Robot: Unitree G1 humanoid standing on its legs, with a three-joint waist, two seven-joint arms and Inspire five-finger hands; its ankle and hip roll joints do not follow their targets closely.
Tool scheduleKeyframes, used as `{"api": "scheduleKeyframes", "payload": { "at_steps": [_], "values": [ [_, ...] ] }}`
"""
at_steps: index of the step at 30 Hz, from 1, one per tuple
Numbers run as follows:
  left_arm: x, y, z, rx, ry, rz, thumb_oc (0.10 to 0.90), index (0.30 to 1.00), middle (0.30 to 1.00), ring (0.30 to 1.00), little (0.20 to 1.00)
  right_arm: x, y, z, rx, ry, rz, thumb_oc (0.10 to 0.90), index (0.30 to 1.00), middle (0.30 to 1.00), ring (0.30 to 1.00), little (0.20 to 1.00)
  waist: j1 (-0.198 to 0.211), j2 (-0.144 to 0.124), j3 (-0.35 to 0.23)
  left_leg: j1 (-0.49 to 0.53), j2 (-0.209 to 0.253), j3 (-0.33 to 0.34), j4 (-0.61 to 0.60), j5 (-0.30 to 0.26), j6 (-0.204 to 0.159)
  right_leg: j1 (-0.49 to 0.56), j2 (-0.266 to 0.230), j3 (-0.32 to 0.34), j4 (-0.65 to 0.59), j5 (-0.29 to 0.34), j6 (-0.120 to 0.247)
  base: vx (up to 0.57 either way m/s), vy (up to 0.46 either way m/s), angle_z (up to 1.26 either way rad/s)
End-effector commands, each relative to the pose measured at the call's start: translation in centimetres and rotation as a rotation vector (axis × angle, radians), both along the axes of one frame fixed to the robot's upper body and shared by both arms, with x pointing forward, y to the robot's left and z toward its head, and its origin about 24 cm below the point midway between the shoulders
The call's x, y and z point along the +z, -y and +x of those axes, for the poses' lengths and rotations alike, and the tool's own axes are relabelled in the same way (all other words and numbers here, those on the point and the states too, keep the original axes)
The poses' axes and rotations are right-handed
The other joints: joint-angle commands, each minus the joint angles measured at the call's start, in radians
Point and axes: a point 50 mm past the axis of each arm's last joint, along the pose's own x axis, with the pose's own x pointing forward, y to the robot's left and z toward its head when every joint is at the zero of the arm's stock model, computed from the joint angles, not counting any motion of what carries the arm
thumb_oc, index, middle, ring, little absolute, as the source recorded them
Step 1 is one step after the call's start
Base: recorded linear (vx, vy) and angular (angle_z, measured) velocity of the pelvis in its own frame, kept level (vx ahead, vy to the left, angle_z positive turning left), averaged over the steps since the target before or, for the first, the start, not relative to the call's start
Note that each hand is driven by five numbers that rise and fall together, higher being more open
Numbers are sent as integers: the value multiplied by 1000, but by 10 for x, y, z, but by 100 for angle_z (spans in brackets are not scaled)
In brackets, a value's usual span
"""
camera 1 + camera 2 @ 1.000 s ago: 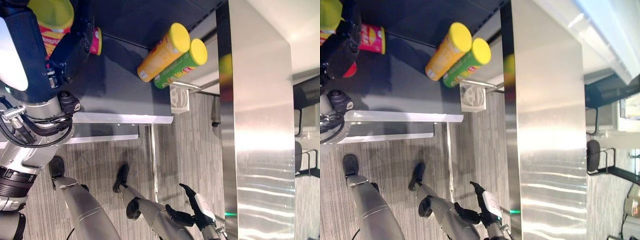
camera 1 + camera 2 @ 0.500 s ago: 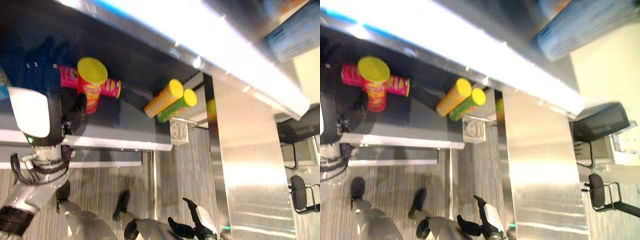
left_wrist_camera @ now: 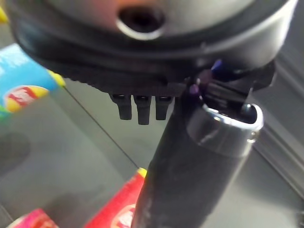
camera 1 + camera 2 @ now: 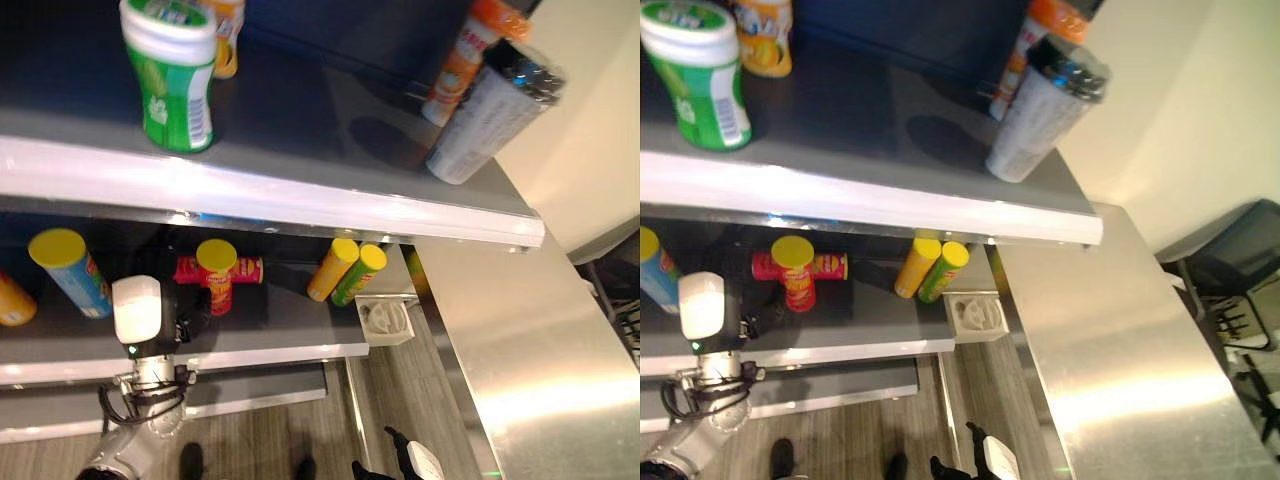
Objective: Put the goods on the table back onto the shelves and tidy them up.
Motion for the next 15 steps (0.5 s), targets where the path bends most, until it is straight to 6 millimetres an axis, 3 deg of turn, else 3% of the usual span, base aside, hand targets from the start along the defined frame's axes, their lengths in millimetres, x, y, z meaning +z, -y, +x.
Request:
{"api": "scheduleKeyframes", "payload": {
  "at_steps": [1, 6, 15],
  "values": [
    [18, -5, 11, 0, 111, -63, 800, 900, 900, 900, 900, 2, 16, 3, -81, 24, -61, 800, 900, 900, 900, 900, 3, -46, -29, 32, -18, 57, 4, -73, 39, -76, -28, 1, 11, 153, 60, 37, 47, -3],
    [-3, -1, 7, 82, 79, -252, 800, 900, 900, 900, 900, -1, 24, -2, -109, -11, -91, 800, 900, 900, 900, 900, -3, -22, -36, 69, -19, 67, 4, -76, 37, -46, -31, 9, 11, 138, 52, 37, 27, -7],
    [-16, 0, 3, 173, 82, -425, 800, 900, 900, 900, 900, -3, 32, -8, -137, -48, -126, 800, 900, 900, 900, 900, -9, 0, -46, 95, -18, 65, 4, -79, 32, -20, -27, 7, 14, 114, 42, 33, 13, -3]
  ]
}}
